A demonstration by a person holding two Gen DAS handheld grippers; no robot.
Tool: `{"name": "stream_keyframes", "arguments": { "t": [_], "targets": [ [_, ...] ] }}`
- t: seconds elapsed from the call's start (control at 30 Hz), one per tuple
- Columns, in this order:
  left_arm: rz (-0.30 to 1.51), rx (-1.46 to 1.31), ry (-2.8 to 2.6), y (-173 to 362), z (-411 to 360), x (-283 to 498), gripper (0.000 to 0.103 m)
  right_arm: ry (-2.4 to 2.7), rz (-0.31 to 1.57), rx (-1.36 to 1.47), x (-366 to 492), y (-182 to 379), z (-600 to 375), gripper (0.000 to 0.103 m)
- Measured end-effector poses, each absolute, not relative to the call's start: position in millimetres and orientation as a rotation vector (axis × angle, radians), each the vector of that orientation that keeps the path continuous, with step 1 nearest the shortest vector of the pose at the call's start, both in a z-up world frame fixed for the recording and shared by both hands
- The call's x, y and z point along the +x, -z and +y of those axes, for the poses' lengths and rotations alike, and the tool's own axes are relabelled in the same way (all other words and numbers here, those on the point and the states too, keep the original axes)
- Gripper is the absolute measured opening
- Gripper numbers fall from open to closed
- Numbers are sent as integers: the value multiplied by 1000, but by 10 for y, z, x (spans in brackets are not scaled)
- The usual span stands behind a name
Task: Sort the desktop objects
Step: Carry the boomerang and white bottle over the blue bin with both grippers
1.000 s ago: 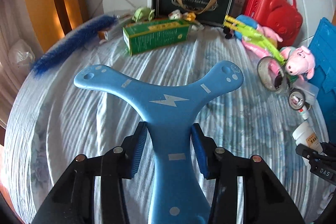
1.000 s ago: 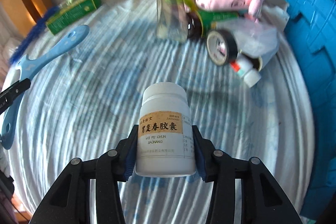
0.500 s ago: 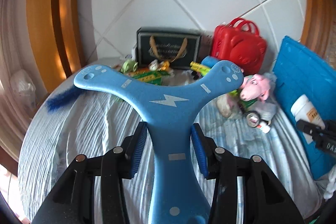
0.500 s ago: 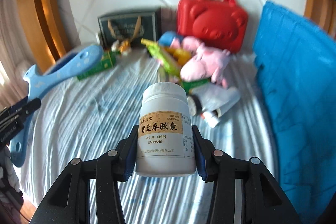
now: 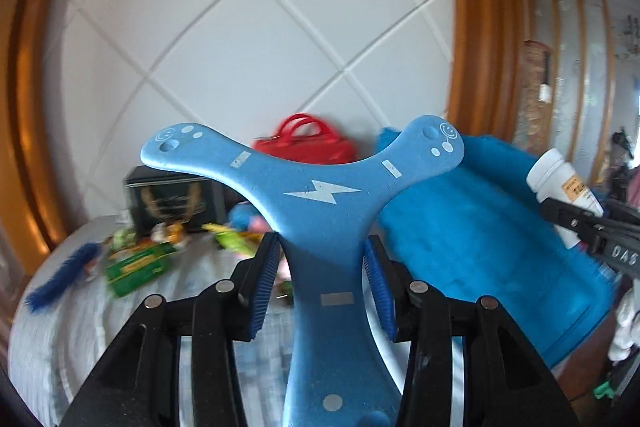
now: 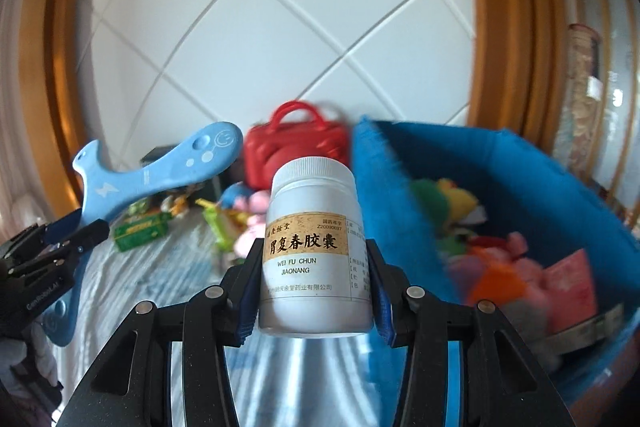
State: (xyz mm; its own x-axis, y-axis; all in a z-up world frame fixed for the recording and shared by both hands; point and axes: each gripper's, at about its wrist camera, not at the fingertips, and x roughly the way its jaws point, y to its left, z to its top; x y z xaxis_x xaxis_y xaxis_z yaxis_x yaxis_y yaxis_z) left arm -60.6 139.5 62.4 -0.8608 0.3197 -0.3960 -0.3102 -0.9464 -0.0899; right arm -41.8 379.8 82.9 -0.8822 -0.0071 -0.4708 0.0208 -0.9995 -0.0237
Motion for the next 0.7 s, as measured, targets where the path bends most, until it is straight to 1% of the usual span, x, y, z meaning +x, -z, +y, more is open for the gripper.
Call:
{"name": "stream_keyframes", "arguments": {
  "t": [0.2, 0.37, 0.5, 0.7],
  "targets": [
    [16, -541, -2648, -1000, 2622, -600, 43, 3166, 34, 775, -287, -1071, 4908, 46],
    [40, -581, -2572, -1216, 3714, -649, 43, 3193, 48, 861, -300, -1050, 5628, 46],
    [79, -677, -2483, -1230, 4512, -734, 43, 3195, 77, 933, -311, -928, 6081, 46],
    [194, -857, -2444, -1010, 5328, -885, 43, 3184, 70, 1023, -368, -767, 6612, 46]
  ]
}}
